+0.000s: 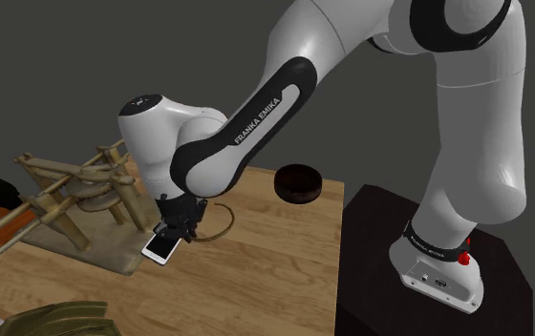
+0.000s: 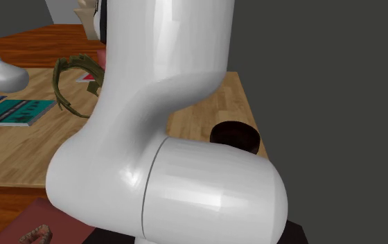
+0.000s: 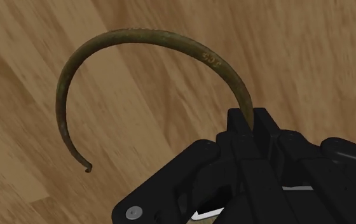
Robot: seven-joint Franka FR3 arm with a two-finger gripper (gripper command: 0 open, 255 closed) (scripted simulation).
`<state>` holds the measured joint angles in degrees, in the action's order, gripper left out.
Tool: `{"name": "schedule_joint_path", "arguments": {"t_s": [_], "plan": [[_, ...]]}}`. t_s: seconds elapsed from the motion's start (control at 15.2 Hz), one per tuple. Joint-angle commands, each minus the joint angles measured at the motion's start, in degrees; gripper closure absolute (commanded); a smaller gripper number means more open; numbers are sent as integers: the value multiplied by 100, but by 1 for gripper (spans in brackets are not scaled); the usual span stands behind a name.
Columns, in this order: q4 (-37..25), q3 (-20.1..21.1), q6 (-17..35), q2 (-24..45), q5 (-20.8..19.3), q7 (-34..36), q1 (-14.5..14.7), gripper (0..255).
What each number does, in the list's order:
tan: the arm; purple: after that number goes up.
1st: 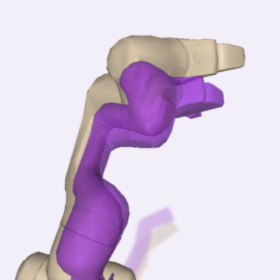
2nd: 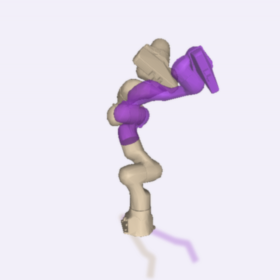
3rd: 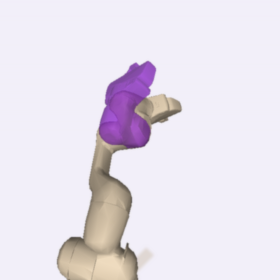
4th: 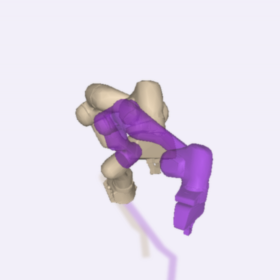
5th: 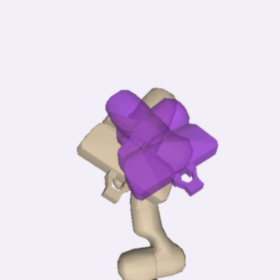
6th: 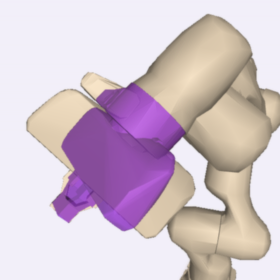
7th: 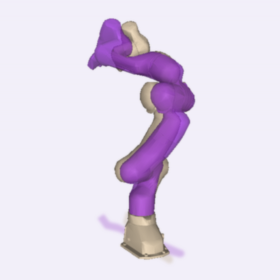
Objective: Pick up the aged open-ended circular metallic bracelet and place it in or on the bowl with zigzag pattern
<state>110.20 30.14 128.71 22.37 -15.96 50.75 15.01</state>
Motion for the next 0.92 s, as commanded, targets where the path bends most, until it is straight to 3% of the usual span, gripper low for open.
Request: {"name": "schedule_joint_path", "arguments": {"t_s": [0.0, 0.26, 0.86], "plan": [[-45, 33, -119, -84, 64, -46, -25, 255], [-125, 86, -325, -233, 175, -121, -64, 255], [1811, 35, 332, -1817, 1127, -1524, -1043, 255]]}}
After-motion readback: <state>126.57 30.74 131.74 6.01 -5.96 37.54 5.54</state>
